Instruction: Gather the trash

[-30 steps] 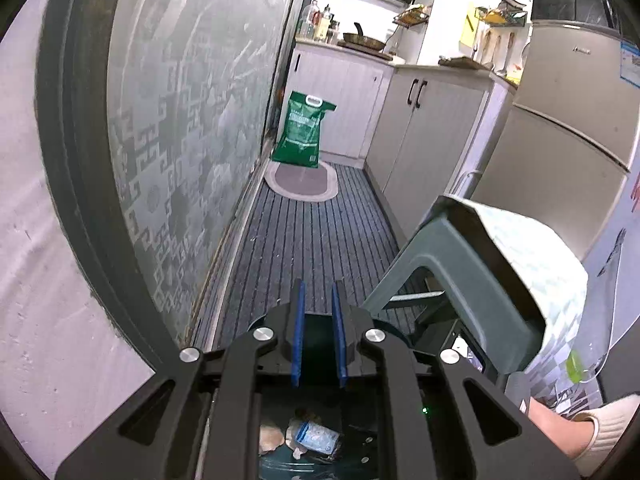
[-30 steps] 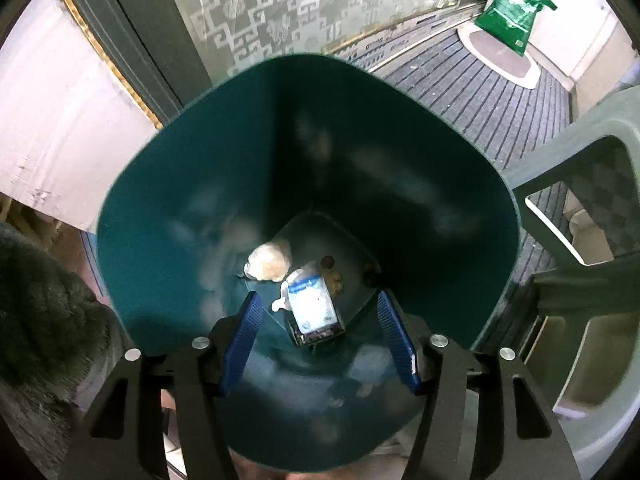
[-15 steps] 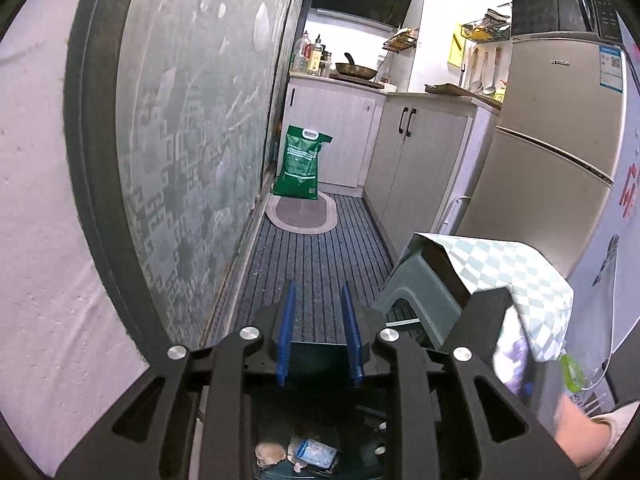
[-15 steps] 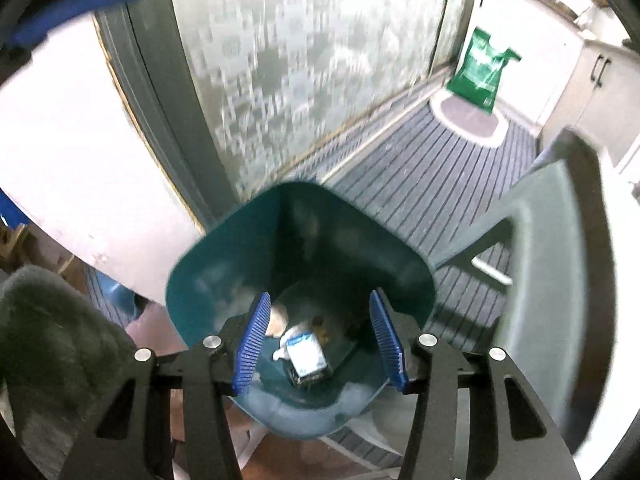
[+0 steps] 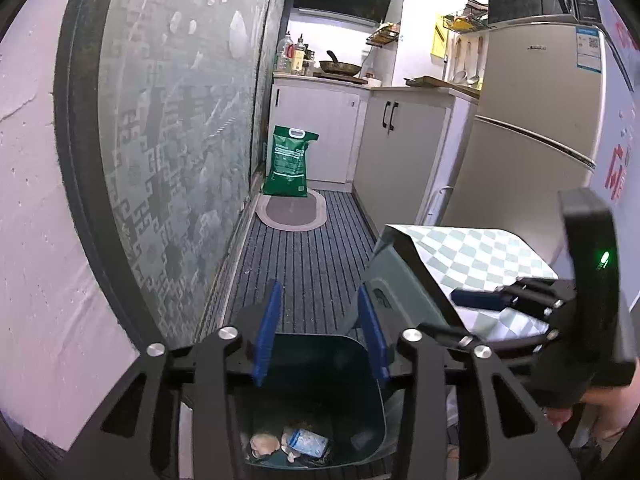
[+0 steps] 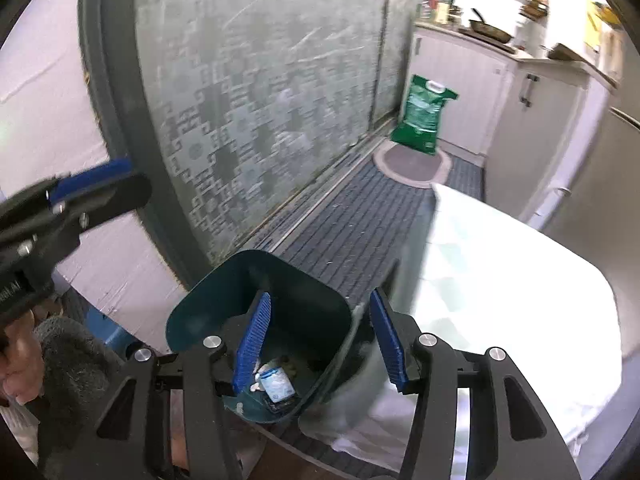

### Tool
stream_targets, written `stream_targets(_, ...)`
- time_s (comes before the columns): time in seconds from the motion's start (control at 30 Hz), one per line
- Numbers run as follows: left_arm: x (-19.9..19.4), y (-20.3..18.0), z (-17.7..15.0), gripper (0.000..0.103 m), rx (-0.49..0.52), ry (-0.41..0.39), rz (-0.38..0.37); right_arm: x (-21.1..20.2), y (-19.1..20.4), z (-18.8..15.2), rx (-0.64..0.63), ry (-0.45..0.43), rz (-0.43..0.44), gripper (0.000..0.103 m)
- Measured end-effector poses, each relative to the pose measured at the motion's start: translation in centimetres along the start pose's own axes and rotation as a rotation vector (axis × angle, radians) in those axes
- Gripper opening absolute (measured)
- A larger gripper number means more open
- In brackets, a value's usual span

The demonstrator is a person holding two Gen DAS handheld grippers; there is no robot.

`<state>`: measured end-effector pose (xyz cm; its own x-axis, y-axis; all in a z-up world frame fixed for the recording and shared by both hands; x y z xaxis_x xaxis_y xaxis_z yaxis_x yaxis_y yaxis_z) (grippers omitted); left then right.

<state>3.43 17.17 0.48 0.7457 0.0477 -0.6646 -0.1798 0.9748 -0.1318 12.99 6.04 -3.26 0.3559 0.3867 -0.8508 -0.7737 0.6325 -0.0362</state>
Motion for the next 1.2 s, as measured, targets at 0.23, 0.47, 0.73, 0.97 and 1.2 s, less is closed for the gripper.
stream_targets(0.23,0.5,-1.7,-1.5,0.074,0.023,0.031,-0.004,-2.6,-4.5,-2.7,0.112,-0.028,-0.036,0.066)
stream_targets(0.47,1.4,-3.2,-3.6,0.099,0.047,0.042,0.000,-4.6,-7.0,-5.7,0.189,-0.077,-0.059,0.088)
stream_targets(0.73,3.4,-2.9,-6.2,0.100,0.002,0.120,0.022,-5.2,-7.1,-8.4,0.194,-0.086,-0.083,0.099)
stream_targets(0.97,3.3,-2.3,-6.9,0.100,-0.019,0.113,0.043,-6.2,-7.8,-10.5,0.214,-0.088,-0.106,0.099)
stream_targets(1.2,4.2,-1.7,-7.6,0.100,-0.053,0.142,0.066,-5.2,-6.9,-10.7,0.184,-0.068,-0.083,0.099)
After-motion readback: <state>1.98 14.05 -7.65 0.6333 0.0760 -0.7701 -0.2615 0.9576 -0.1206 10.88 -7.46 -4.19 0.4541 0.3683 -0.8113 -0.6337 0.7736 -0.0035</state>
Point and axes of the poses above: each gripper's, at about its wrist camera, not at the fingertips, and x roughly the way its jaws point, y to its left, z to its top, the point moved 9 cm from there along x, roughly the way its jaws point, and after that the axes turned 12 degrees about y, right-handed, at the moved point
